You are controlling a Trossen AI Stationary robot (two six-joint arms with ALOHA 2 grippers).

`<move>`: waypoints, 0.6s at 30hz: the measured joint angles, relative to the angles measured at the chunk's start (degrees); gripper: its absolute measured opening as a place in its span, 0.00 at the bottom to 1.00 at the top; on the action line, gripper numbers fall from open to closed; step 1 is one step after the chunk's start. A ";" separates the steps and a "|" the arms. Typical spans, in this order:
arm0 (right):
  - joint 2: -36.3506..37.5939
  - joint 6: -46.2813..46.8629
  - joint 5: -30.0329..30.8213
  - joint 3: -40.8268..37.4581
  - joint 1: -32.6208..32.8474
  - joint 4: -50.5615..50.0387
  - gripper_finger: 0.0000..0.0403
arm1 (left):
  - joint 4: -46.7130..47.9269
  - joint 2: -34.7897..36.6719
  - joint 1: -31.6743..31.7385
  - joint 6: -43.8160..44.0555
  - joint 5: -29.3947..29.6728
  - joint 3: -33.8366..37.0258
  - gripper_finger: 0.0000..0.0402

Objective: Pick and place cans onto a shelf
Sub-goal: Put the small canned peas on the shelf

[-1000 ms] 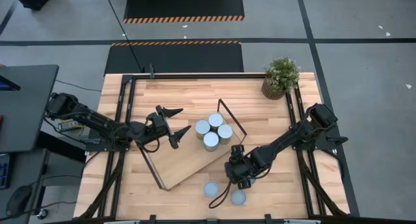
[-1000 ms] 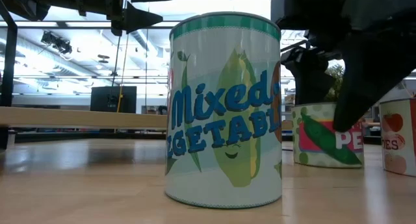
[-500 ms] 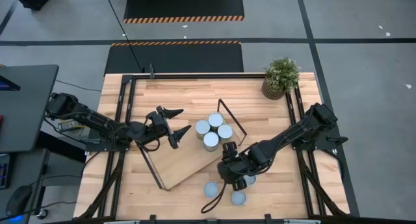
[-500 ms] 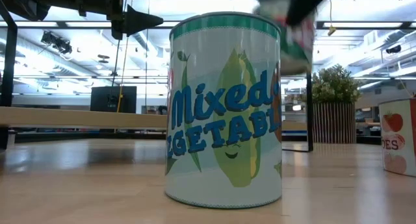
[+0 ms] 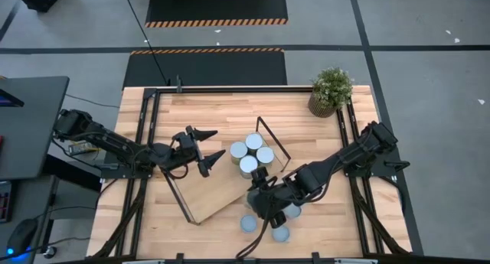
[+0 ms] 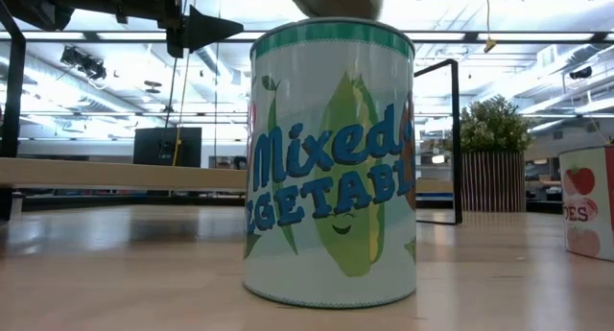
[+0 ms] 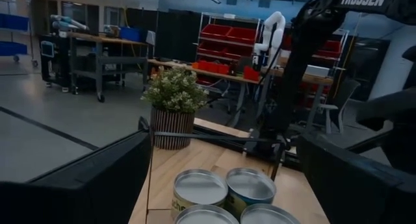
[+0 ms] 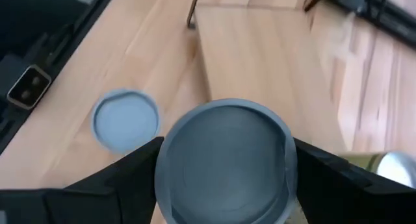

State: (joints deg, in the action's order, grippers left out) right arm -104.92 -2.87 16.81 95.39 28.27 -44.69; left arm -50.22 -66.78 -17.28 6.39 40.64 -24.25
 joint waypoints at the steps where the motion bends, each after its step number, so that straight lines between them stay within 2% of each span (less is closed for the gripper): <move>1: 0.00 -0.65 -0.09 0.01 -0.25 0.69 0.75 | 0.00 0.00 0.00 0.00 0.00 0.00 0.97; 7: 0.00 -3.65 -4.61 0.05 -2.54 4.93 0.75 | -0.03 0.00 0.00 -0.02 0.00 0.00 0.97; 11: -0.02 -6.65 -5.19 0.05 -4.40 7.37 0.75 | -0.07 0.00 0.00 -0.05 0.00 0.00 0.97; 16: -2.76 -10.36 -9.42 0.63 -6.94 13.15 0.75 | -0.15 0.00 0.02 -0.11 0.04 0.00 0.97; 18: -5.17 -12.05 -9.80 1.55 -7.70 12.61 0.75 | -0.27 -0.04 0.02 -0.14 0.21 0.00 0.97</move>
State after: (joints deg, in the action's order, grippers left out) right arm -110.10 -14.92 7.00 96.93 20.57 -32.08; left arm -50.49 -66.82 -17.26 6.26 40.85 -24.25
